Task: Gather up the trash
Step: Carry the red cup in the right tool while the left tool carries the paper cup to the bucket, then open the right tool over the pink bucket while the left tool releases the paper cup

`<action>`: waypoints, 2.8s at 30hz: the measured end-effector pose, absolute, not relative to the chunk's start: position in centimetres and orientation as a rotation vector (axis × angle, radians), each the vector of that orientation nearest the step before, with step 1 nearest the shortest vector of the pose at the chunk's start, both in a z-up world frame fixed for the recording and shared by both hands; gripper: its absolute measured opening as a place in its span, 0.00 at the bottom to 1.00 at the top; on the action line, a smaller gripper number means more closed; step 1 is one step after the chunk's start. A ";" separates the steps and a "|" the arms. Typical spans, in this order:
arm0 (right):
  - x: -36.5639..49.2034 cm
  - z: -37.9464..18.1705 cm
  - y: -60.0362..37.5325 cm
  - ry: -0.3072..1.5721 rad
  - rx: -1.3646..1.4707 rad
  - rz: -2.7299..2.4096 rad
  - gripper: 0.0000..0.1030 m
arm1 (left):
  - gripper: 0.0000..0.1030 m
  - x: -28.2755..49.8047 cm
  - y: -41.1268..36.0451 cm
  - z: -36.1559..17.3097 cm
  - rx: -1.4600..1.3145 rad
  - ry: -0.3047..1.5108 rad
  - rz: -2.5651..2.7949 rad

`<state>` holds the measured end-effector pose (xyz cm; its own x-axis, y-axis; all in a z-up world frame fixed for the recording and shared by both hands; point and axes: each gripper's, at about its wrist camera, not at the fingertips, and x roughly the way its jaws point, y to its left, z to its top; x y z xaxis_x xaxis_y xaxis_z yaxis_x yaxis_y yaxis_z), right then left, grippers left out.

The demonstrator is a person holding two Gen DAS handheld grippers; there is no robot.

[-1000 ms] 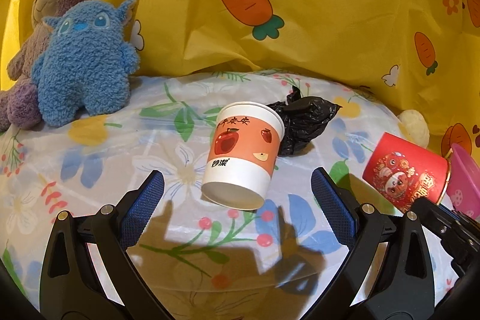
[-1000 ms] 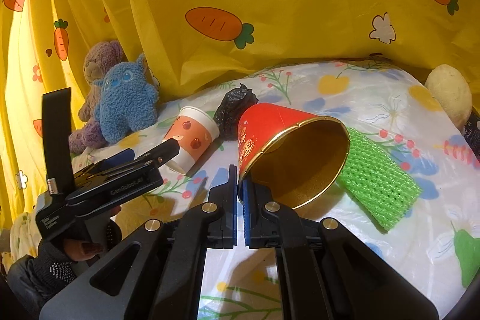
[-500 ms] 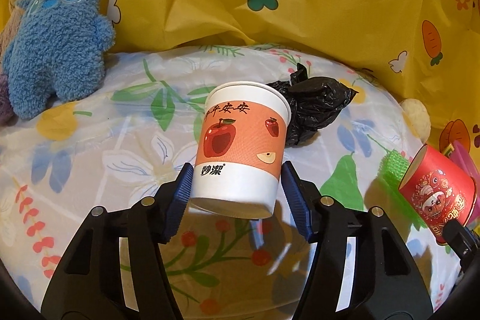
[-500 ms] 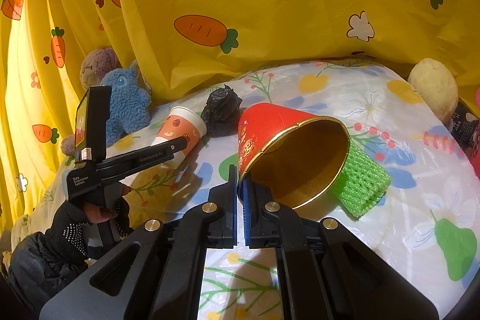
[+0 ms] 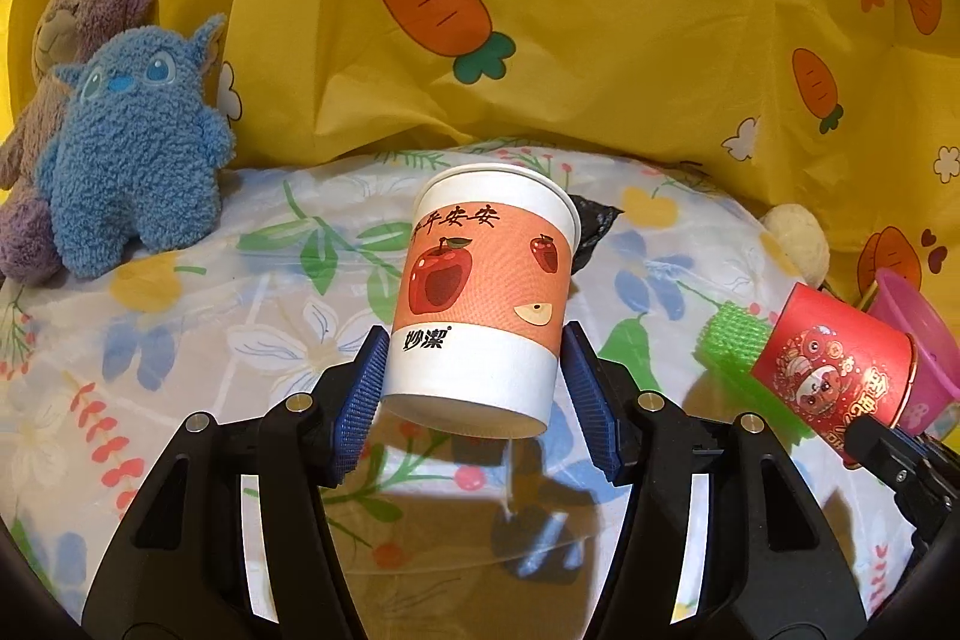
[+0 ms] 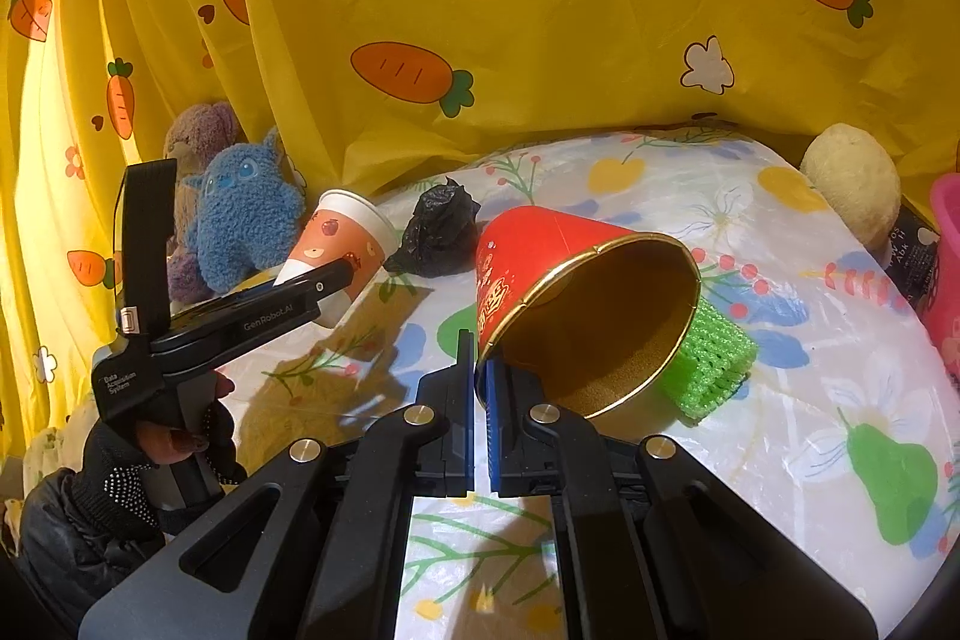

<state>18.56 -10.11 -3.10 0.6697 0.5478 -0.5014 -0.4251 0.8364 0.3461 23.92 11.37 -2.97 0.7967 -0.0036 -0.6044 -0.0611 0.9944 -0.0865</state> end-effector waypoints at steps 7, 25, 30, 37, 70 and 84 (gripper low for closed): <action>17.0 -2.0 -12.0 0.593 0.214 0.541 0.04 | 0.56 21.2 8.5 -1.3 -0.079 0.599 -0.020; 13.5 -0.6 -21.4 0.520 0.260 0.408 0.04 | 0.56 17.8 -3.3 0.6 -0.009 0.555 -0.215; 13.2 -0.2 -24.5 0.501 0.263 0.351 0.04 | 0.56 18.0 -7.3 0.9 0.013 0.550 -0.283; 13.1 0.2 -29.5 0.476 0.279 0.247 0.04 | 0.56 18.8 -13.2 1.2 0.034 0.553 -0.384; 17.4 -3.0 -41.5 0.517 0.330 0.000 0.04 | 0.56 25.1 -28.5 -1.5 0.100 0.633 -0.642; 18.3 -3.9 -42.1 0.537 0.340 -0.013 0.04 | 0.56 26.7 -30.0 -2.8 0.074 0.676 -0.677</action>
<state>18.34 -42.11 -3.90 0.8608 0.0759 -0.5033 0.1007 0.9439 0.3145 26.68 -30.01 -2.84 0.5761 -0.5547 -0.6003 0.6011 0.7852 -0.1486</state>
